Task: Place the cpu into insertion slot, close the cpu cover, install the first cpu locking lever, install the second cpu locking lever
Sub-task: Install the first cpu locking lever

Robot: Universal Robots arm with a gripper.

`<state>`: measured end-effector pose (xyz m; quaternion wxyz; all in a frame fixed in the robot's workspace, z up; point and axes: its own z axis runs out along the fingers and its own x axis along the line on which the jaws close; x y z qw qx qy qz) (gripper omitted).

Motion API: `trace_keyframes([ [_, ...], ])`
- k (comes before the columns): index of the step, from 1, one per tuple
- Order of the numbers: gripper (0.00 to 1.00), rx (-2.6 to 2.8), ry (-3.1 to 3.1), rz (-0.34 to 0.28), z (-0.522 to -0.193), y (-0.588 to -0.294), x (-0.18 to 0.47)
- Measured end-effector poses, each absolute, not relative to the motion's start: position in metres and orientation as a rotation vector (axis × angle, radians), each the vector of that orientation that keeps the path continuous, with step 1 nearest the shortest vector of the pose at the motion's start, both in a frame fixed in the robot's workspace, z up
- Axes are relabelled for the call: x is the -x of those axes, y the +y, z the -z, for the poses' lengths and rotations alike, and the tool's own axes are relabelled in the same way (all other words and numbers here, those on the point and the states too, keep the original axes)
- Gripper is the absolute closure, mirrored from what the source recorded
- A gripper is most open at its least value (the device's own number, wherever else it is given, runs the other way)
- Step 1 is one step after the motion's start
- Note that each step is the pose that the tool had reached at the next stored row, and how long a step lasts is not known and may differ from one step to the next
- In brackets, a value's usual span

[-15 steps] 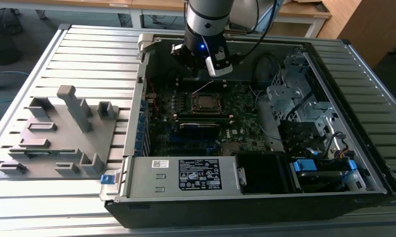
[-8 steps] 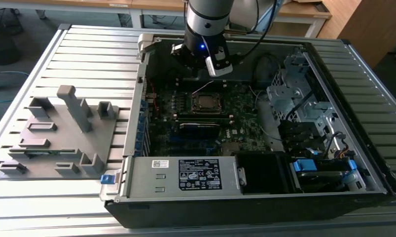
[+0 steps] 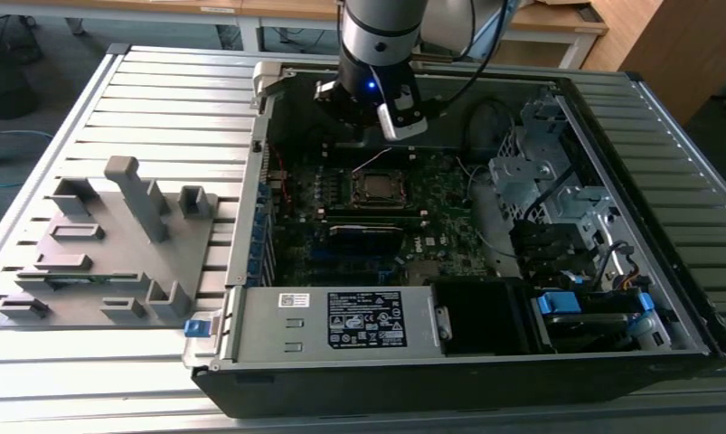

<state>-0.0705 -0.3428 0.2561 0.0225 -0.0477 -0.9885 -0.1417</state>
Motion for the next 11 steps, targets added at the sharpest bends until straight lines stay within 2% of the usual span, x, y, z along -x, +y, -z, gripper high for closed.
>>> trace_keyframes([
  [11,0.90,0.137,-3.114,0.454,-0.2553,-0.3428,0.0703],
])
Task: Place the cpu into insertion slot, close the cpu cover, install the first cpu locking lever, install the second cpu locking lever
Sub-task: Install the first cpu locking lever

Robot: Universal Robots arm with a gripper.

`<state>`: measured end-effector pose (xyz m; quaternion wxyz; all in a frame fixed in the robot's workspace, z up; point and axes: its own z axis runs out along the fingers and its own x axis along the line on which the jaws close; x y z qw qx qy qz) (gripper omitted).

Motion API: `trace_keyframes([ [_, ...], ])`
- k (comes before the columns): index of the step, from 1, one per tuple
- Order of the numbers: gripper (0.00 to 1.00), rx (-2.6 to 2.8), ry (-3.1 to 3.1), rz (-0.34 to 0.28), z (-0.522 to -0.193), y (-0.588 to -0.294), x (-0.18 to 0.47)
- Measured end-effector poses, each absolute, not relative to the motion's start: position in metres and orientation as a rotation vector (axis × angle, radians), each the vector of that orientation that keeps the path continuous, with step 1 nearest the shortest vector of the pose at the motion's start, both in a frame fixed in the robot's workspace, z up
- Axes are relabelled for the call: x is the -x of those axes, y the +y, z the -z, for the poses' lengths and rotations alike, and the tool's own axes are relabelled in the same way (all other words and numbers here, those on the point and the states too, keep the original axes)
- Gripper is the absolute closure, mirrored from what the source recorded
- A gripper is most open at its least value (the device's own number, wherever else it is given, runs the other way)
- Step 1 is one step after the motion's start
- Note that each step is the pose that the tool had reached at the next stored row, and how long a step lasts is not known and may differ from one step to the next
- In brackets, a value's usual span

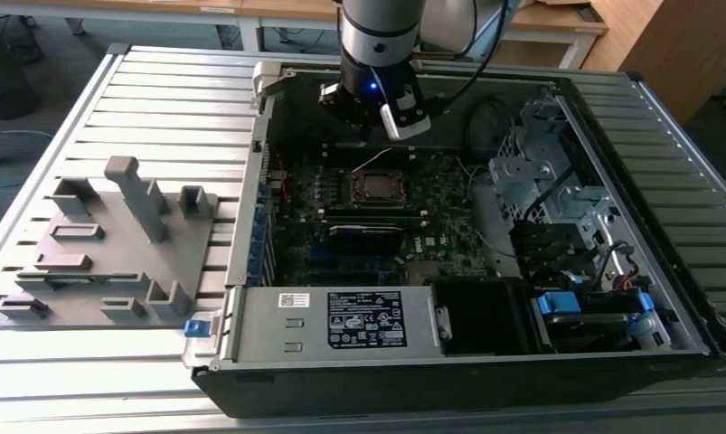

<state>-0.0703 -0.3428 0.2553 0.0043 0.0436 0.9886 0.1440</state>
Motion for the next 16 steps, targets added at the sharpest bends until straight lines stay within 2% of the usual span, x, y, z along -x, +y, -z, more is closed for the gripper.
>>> trace_keyframes([
  [16,0.90,-0.136,3.094,-0.451,-0.2555,-0.3428,0.0704],
])
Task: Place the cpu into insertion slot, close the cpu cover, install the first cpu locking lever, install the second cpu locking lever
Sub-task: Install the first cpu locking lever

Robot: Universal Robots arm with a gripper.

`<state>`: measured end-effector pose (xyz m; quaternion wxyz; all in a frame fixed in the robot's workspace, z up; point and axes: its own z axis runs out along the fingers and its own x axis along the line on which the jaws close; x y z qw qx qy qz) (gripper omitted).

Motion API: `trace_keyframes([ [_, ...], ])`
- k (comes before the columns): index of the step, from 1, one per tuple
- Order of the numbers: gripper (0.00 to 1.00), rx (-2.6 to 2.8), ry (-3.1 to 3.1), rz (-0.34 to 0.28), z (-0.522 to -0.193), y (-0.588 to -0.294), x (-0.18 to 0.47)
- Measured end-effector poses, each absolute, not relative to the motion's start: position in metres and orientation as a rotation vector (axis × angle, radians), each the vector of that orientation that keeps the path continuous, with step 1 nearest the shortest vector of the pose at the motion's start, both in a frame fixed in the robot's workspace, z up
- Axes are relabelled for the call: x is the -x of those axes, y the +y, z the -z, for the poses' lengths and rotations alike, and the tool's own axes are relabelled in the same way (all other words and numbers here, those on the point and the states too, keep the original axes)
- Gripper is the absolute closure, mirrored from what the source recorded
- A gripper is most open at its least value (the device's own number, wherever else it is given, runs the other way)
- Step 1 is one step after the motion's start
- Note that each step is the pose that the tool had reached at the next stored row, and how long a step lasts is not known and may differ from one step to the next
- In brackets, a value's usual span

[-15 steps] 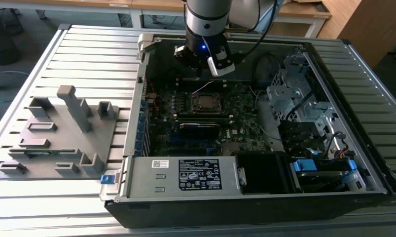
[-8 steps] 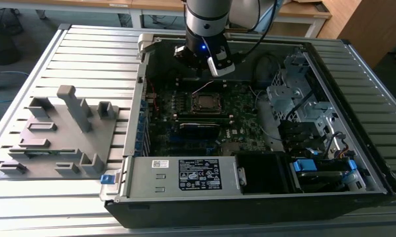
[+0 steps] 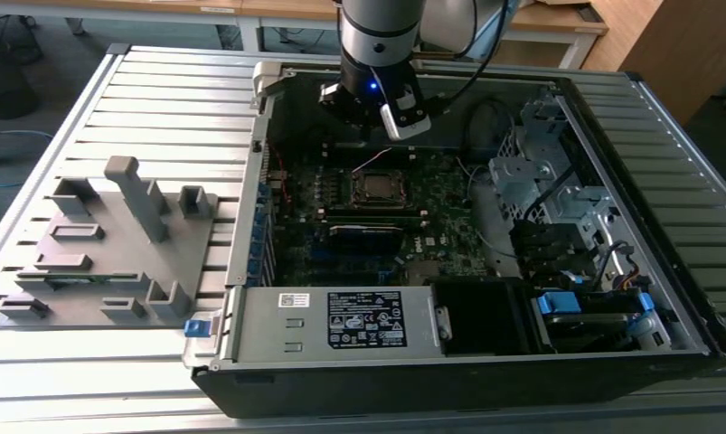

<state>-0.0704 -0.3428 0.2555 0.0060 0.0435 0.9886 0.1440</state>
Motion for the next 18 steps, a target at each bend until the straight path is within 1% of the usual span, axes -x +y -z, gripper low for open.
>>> trace_keyframes([
  [18,0.90,-0.134,3.086,-0.450,-0.2542,-0.3428,0.0705],
])
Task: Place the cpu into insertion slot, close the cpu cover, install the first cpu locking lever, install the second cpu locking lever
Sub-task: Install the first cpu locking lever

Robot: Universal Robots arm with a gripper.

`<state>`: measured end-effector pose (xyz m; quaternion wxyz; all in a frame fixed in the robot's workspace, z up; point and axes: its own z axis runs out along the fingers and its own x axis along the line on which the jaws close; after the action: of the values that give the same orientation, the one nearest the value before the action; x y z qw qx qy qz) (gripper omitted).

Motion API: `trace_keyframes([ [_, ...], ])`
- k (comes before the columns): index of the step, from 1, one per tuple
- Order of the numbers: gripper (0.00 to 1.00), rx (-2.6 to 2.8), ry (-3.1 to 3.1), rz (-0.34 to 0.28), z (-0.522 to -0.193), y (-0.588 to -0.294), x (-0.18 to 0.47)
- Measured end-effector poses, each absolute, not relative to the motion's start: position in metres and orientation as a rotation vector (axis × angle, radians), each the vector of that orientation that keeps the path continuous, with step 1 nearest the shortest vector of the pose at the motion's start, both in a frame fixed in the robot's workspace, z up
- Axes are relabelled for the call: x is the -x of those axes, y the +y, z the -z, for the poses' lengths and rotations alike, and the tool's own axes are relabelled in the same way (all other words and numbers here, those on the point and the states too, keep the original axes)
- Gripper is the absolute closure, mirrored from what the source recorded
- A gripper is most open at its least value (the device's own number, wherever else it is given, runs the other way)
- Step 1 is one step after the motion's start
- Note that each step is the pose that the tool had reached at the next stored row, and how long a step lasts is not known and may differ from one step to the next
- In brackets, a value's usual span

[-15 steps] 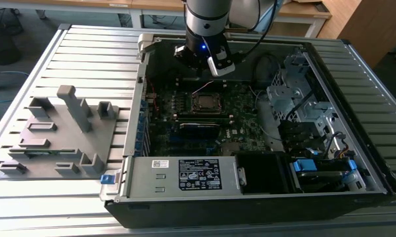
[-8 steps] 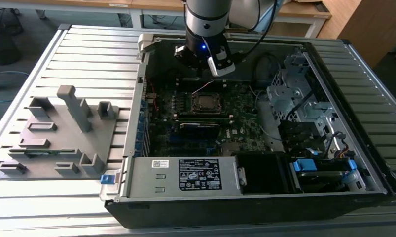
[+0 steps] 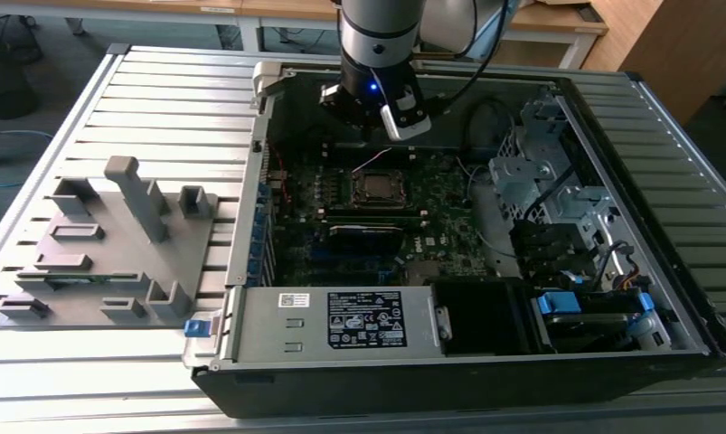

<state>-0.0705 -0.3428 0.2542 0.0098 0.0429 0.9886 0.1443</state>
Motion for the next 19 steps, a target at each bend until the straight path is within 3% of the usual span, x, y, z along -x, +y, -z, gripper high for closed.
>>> trace_keyframes([
  [19,0.90,-0.132,3.080,-0.450,-0.2536,-0.3428,0.0624],
])
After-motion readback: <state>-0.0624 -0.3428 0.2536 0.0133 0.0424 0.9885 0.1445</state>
